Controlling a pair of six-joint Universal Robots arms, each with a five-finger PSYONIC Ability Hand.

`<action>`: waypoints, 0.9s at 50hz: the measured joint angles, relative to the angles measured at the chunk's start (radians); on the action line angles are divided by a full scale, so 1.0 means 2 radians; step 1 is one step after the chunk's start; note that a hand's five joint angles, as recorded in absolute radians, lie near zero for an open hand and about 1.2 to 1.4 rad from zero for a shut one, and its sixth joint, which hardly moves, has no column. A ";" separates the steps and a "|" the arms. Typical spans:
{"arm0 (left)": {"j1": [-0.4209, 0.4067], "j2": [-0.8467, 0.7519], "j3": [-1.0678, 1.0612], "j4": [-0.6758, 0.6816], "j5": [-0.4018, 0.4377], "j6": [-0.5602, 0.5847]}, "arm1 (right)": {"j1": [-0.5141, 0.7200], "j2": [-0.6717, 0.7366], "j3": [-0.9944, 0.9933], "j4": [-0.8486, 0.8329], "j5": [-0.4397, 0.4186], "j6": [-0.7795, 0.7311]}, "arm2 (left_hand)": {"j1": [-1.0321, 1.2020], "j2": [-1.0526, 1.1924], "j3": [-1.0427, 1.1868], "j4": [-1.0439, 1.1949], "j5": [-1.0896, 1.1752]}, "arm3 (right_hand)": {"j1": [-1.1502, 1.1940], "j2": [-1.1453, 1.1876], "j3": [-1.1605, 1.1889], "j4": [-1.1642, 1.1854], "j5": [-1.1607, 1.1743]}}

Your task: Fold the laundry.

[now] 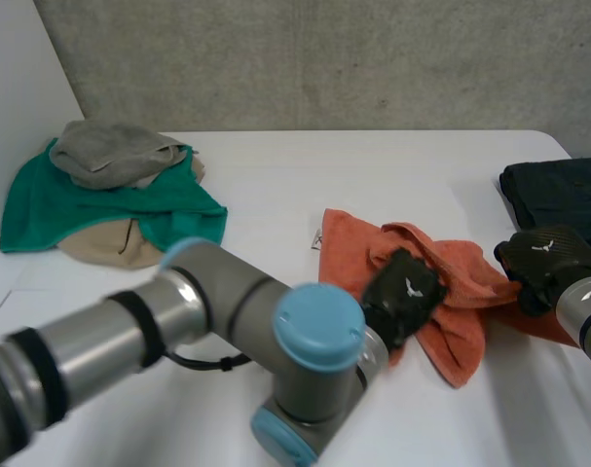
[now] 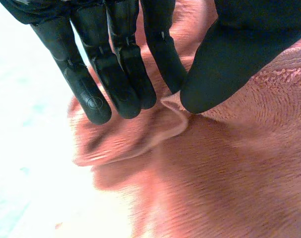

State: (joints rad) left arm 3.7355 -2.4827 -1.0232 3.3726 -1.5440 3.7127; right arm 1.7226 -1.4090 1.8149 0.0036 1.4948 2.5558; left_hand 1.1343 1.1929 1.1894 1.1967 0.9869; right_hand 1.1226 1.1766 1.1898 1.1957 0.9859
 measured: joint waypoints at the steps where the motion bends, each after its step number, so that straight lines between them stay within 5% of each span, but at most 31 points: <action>1: 0.006 0.017 -0.013 -0.001 -0.005 0.000 | 0.000 -0.001 -0.001 0.001 0.000 0.000 | 0.000 0.000 0.000 0.000 0.000 | 0.000 0.000 0.000 0.000 0.000; 9: 0.091 0.189 -0.136 -0.003 -0.021 0.002 | -0.001 -0.034 -0.024 0.018 0.000 -0.008 | 0.000 0.000 0.000 0.000 0.000 | 0.000 0.000 0.000 0.000 0.000; 16: 0.181 0.353 -0.228 -0.010 0.006 0.004 | -0.012 -0.082 -0.118 0.097 -0.016 -0.052 | 0.000 0.001 0.001 0.000 0.000 | 0.000 0.000 0.000 0.000 0.000; 24: 0.246 0.427 -0.247 -0.054 0.049 0.004 | -0.020 -0.080 -0.230 0.229 -0.040 -0.130 | 0.000 0.001 0.001 0.000 0.000 | 0.000 0.000 0.000 0.000 0.000; 35: 0.256 0.317 -0.202 -0.076 0.063 0.022 | 0.010 0.058 -0.301 0.254 -0.013 -0.164 | 0.000 0.001 0.001 0.001 0.000 | 0.000 0.000 0.000 0.001 0.000; 45: 0.254 0.135 0.100 -0.035 0.012 0.071 | 0.051 0.169 -0.467 -0.006 0.088 -0.150 | 0.000 0.002 0.002 0.002 0.000 | 0.000 0.000 0.002 0.002 0.000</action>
State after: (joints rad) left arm 4.2442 -2.2121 -0.8232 3.3024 -1.5198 3.8541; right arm 1.8236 -1.0714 0.8812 -0.0086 1.6715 2.2555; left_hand 1.1343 1.1967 1.1931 1.2010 0.9869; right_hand 1.1226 1.1766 1.1931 1.1997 0.9859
